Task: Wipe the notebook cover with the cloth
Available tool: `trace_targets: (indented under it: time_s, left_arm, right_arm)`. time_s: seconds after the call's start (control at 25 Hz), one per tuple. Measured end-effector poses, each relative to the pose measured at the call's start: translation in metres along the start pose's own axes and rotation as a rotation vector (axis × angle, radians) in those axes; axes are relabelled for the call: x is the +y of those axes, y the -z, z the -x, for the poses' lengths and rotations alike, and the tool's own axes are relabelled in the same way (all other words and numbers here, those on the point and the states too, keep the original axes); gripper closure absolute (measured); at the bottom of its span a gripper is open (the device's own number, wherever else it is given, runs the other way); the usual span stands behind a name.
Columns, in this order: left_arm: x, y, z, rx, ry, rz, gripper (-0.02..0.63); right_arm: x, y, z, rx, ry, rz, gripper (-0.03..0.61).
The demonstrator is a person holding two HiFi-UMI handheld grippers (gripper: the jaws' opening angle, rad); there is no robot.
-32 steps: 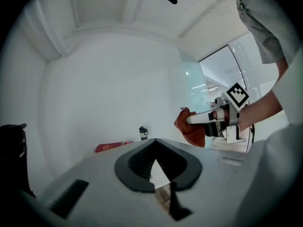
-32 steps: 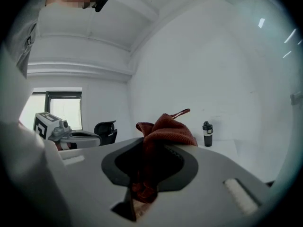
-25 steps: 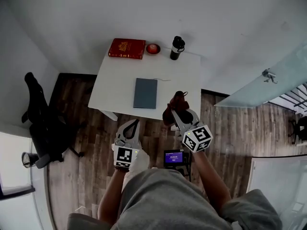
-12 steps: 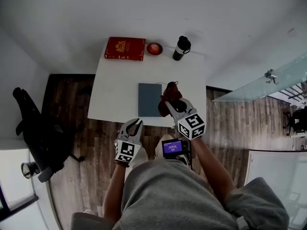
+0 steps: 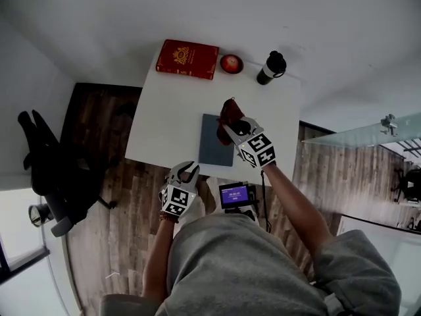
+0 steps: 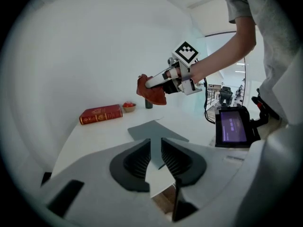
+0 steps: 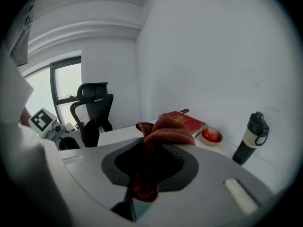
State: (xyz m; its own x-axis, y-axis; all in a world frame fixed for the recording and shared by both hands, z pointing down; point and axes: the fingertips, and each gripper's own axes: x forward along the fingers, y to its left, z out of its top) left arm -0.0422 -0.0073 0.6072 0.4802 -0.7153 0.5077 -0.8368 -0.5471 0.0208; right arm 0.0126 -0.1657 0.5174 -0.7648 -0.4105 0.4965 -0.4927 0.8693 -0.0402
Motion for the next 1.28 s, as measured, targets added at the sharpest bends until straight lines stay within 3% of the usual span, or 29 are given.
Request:
trace_targets:
  time_s: [0.28, 0.56, 0.92, 1.04, 1.28]
  left_arm:
    - [0.003, 0.049, -0.028, 0.121, 0.041, 0.051, 0.505]
    - [-0.001, 0.072, -0.053, 0.194, 0.1, 0.015, 0.475]
    - [0.003, 0.087, -0.073, 0.278, 0.184, -0.037, 0.448]
    - [0.004, 0.089, -0.074, 0.294, 0.187, -0.031, 0.448]
    - [0.005, 0.089, -0.077, 0.297, 0.144, -0.028, 0.462]
  right_arm:
    - [-0.012, 0.035, -0.071, 0.12, -0.086, 0.03, 0.498]
    - [-0.02, 0.084, -0.119, 0.253, -0.133, 0.014, 0.497]
    - [-0.026, 0.118, -0.149, 0.389, -0.175, -0.026, 0.491]
    - [-0.025, 0.121, -0.152, 0.424, -0.205, -0.079, 0.493]
    - [-0.023, 0.124, -0.154, 0.467, -0.213, -0.08, 0.494]
